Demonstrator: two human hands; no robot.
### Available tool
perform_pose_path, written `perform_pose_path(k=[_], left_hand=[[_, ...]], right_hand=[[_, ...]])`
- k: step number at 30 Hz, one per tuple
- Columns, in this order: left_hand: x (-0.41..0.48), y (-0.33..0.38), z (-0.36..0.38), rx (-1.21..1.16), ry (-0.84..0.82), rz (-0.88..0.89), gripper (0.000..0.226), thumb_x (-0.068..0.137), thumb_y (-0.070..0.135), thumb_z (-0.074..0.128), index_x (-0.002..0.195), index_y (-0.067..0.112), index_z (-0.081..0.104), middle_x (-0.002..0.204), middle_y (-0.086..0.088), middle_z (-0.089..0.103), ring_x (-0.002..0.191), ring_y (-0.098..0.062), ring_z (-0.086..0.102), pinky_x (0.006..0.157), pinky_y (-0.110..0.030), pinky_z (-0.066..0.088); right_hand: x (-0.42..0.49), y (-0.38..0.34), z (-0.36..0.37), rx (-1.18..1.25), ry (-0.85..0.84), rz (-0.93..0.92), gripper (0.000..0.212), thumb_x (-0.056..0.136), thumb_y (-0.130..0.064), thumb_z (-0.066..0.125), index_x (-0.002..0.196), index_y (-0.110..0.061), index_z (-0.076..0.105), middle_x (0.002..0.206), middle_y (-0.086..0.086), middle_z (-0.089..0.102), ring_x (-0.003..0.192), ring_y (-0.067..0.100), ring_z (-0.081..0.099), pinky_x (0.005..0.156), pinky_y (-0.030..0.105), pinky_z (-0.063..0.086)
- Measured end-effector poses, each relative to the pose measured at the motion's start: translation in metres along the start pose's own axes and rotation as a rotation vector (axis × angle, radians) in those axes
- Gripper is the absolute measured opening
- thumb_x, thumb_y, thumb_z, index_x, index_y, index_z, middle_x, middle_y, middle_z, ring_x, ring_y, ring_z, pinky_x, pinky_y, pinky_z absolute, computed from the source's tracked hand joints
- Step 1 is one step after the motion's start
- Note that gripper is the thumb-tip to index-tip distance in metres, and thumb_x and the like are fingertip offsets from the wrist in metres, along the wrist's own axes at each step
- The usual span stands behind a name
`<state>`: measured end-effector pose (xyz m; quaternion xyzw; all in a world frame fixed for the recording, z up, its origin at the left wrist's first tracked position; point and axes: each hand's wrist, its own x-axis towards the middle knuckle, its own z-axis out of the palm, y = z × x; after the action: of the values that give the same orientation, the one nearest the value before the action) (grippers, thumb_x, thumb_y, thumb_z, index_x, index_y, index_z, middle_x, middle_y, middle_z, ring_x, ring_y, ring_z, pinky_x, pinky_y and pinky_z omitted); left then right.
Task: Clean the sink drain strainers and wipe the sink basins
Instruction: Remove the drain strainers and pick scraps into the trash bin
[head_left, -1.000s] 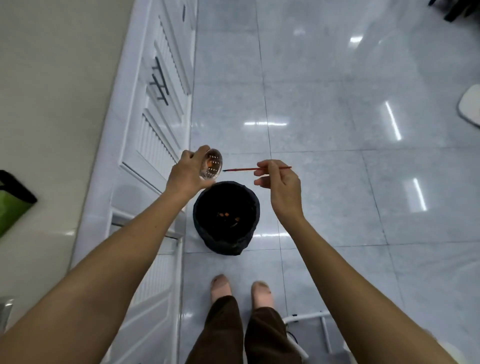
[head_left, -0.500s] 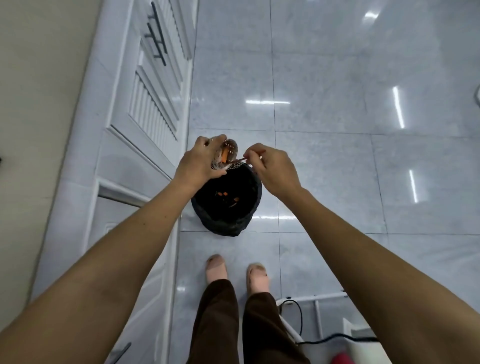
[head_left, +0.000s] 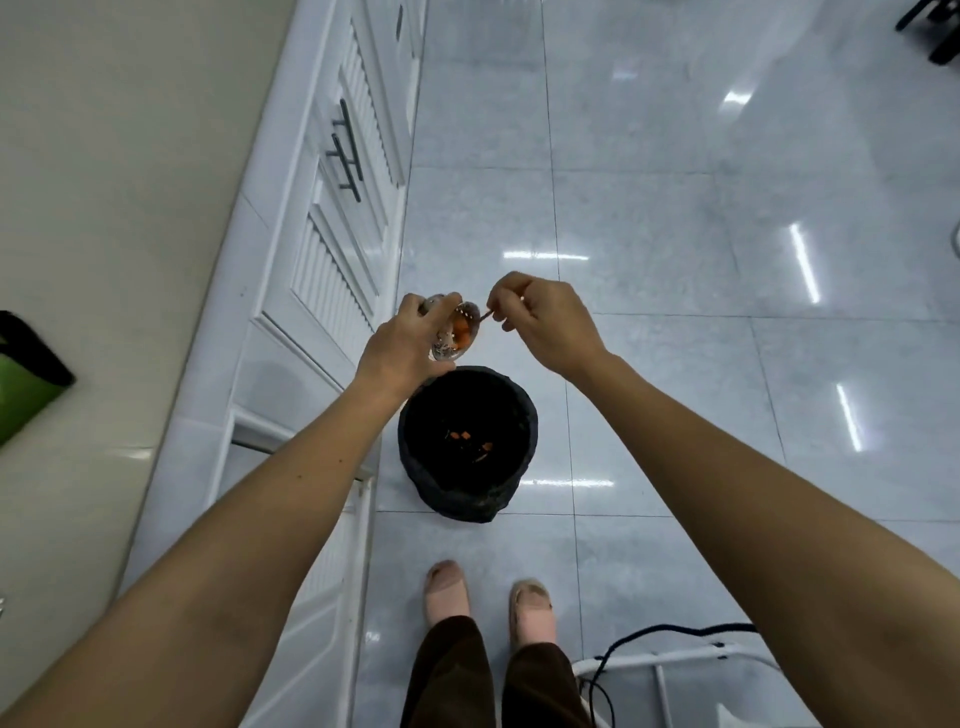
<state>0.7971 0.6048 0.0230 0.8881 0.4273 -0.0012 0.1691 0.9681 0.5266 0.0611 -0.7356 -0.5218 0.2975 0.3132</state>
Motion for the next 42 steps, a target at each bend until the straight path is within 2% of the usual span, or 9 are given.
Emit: perform_pose_path(k=[4, 9, 15, 19, 24, 29, 33, 36, 42], left_hand=[[0.000, -0.001, 0.000, 0.038, -0.009, 0.024, 0.078, 0.072, 0.027, 0.079, 0.139, 0.029, 0.039, 0.122, -0.014, 0.046, 0.086, -0.035, 0.061, 0.070, -0.041, 0.052], [-0.003, 0.001, 0.001, 0.154, -0.055, 0.058, 0.071, 0.077, 0.024, 0.075, 0.137, 0.030, 0.039, 0.121, -0.014, 0.044, 0.087, -0.032, 0.059, 0.061, -0.034, 0.045], [-0.008, 0.006, 0.004, 0.197, -0.043, 0.048, 0.070, 0.081, 0.019, 0.070, 0.138, 0.032, 0.032, 0.123, -0.016, 0.042, 0.091, -0.032, 0.058, 0.063, -0.038, 0.047], [-0.007, 0.008, 0.002, 0.194, -0.040, 0.051, 0.070, 0.080, 0.017, 0.071, 0.140, 0.029, 0.036, 0.124, -0.015, 0.042, 0.092, -0.032, 0.058, 0.063, -0.037, 0.047], [-0.003, 0.009, 0.004, 0.194, -0.030, 0.053, 0.068, 0.080, 0.017, 0.071, 0.138, 0.029, 0.037, 0.122, -0.015, 0.042, 0.091, -0.031, 0.058, 0.064, -0.038, 0.050], [0.007, 0.013, 0.008, 0.231, 0.000, 0.076, 0.069, 0.079, 0.013, 0.071, 0.135, 0.030, 0.035, 0.118, -0.017, 0.043, 0.090, -0.032, 0.058, 0.061, -0.038, 0.049], [0.011, 0.012, 0.008, 0.271, 0.023, 0.102, 0.069, 0.082, 0.006, 0.066, 0.129, 0.033, 0.024, 0.115, -0.016, 0.043, 0.085, -0.031, 0.057, 0.057, -0.038, 0.049], [0.013, 0.010, 0.008, 0.294, 0.029, 0.130, 0.070, 0.078, 0.006, 0.070, 0.132, 0.031, 0.034, 0.114, -0.016, 0.043, 0.083, -0.030, 0.057, 0.056, -0.037, 0.051], [0.013, 0.012, 0.010, 0.338, 0.013, 0.171, 0.082, 0.074, 0.003, 0.074, 0.125, 0.032, 0.018, 0.116, -0.017, 0.044, 0.082, -0.029, 0.056, 0.053, -0.035, 0.050]], right_hand=[[-0.005, 0.005, 0.004, 0.123, -0.008, 0.011, 0.024, 0.099, -0.030, 0.043, 0.101, -0.025, 0.066, 0.092, -0.011, 0.068, 0.078, 0.012, 0.067, 0.076, 0.032, 0.054], [-0.011, 0.023, 0.010, 0.040, -0.074, 0.067, 0.022, 0.097, -0.030, 0.043, 0.089, -0.030, 0.063, 0.085, -0.012, 0.068, 0.078, 0.011, 0.067, 0.081, 0.040, 0.055], [-0.020, 0.028, 0.012, 0.258, 0.022, 0.082, 0.023, 0.100, -0.028, 0.044, 0.104, -0.025, 0.066, 0.095, -0.010, 0.069, 0.079, 0.011, 0.067, 0.064, 0.019, 0.046], [-0.024, 0.033, 0.017, 0.202, -0.056, 0.126, 0.024, 0.100, -0.028, 0.044, 0.104, -0.024, 0.068, 0.096, -0.010, 0.069, 0.083, 0.013, 0.067, 0.072, 0.024, 0.049], [-0.027, 0.030, 0.013, 0.263, 0.063, 0.095, 0.022, 0.100, -0.027, 0.044, 0.099, -0.026, 0.066, 0.093, -0.011, 0.069, 0.079, 0.012, 0.066, 0.072, 0.025, 0.051], [-0.030, 0.031, 0.015, 0.165, -0.056, 0.094, 0.022, 0.099, -0.030, 0.045, 0.103, -0.029, 0.067, 0.095, -0.014, 0.069, 0.084, 0.012, 0.068, 0.083, 0.034, 0.054], [-0.029, 0.033, 0.013, 0.216, 0.085, 0.140, 0.023, 0.098, -0.026, 0.044, 0.092, -0.028, 0.066, 0.086, -0.013, 0.068, 0.079, 0.013, 0.067, 0.072, 0.032, 0.053], [-0.031, 0.036, 0.013, 0.257, 0.063, 0.138, 0.023, 0.100, -0.031, 0.044, 0.108, -0.031, 0.065, 0.099, -0.016, 0.069, 0.083, 0.012, 0.068, 0.065, 0.023, 0.045], [-0.032, 0.034, 0.013, 0.169, 0.024, 0.157, 0.024, 0.099, -0.030, 0.042, 0.102, -0.027, 0.066, 0.096, -0.012, 0.069, 0.084, 0.012, 0.067, 0.084, 0.036, 0.054]])
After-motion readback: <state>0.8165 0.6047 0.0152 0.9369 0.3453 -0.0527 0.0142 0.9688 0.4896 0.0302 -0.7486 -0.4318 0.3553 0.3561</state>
